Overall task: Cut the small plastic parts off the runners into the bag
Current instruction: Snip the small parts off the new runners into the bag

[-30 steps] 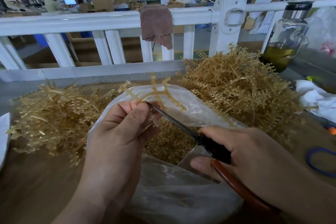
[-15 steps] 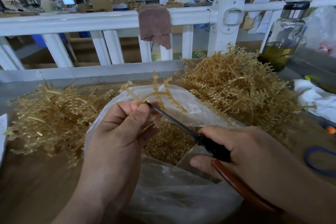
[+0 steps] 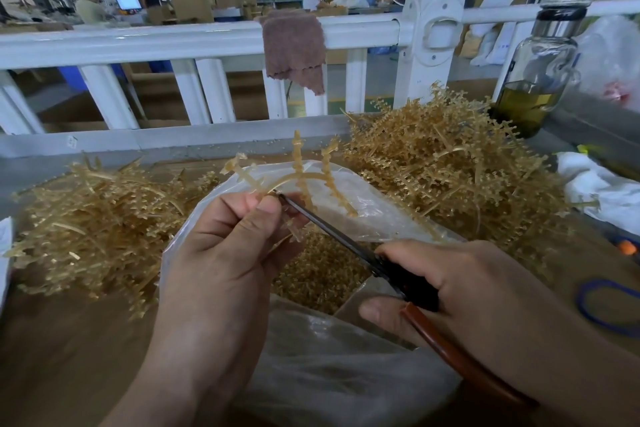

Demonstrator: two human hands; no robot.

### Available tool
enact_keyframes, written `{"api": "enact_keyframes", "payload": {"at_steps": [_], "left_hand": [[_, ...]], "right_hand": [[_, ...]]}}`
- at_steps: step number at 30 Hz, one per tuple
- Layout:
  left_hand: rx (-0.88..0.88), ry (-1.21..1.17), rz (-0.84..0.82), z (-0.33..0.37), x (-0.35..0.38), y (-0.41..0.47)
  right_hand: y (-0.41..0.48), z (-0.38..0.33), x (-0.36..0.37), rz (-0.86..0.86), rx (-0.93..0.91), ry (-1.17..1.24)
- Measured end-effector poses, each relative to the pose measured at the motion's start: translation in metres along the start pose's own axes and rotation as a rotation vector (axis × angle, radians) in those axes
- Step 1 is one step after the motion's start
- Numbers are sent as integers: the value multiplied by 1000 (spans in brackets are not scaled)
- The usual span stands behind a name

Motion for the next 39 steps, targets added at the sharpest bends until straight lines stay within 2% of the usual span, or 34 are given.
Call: {"api": "enact_keyframes", "payload": {"at_steps": [14,39], "left_hand": [[4,11,44,4,3,-1],[44,-26,46,6,3,-1]], "right_hand": [[-1,0,1,-16,55,39],[1,-1,1,-1,41,34]]}}
Point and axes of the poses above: each hand's wrist, its own y-axis towards the middle knuckle, its own x-axis out of the palm, z = x × y, the point moved 5 cm from there along y, towards the middle knuckle, and after that the axes turned 5 degrees about z, right-handed, at the moved point
